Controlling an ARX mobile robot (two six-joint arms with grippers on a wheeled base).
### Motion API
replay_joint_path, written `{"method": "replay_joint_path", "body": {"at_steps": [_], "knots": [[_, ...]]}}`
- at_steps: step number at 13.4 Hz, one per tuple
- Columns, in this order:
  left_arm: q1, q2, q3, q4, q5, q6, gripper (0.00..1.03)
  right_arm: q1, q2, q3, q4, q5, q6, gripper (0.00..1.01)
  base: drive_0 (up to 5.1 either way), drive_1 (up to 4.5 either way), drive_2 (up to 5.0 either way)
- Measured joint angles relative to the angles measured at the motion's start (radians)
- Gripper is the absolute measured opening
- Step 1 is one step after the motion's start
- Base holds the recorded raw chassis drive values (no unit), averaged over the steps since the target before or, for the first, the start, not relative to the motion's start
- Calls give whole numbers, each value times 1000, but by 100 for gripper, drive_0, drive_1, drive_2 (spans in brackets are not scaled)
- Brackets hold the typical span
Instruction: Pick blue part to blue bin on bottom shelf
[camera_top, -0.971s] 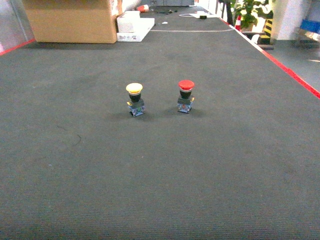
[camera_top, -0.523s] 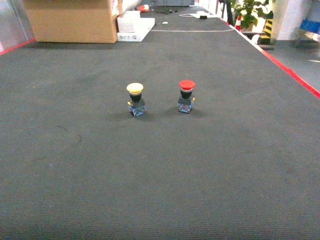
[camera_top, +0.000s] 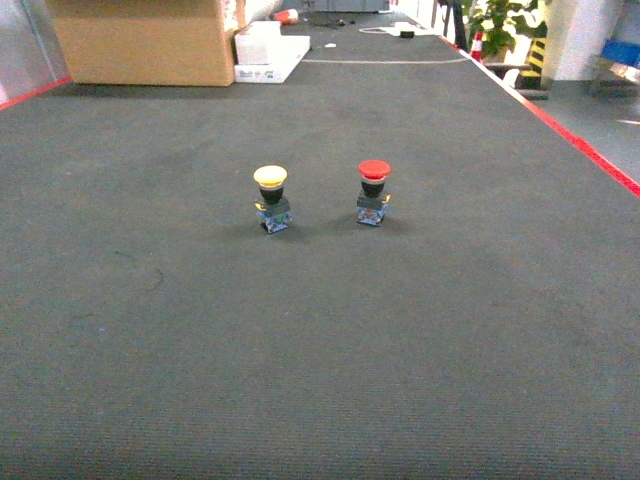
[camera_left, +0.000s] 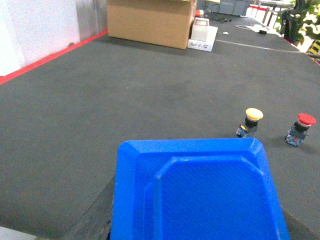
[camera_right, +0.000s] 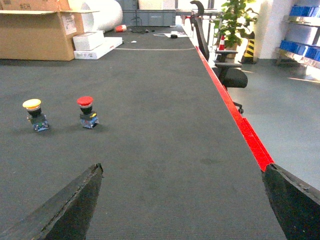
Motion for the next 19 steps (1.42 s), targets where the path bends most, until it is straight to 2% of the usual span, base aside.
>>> {"method": "replay_joint_path", "body": {"at_steps": [4,14,19], "knots": [[0,0,0,0,0,0,43,0,0,0,0,0,0,98,6,-413,424],[0,-3,0,0,0,0,43,0,0,0,0,0,0,98,0,0,0],[0,-3,0,0,0,0,43,0,0,0,0,0,0,98,-163,-163,-163]]}}
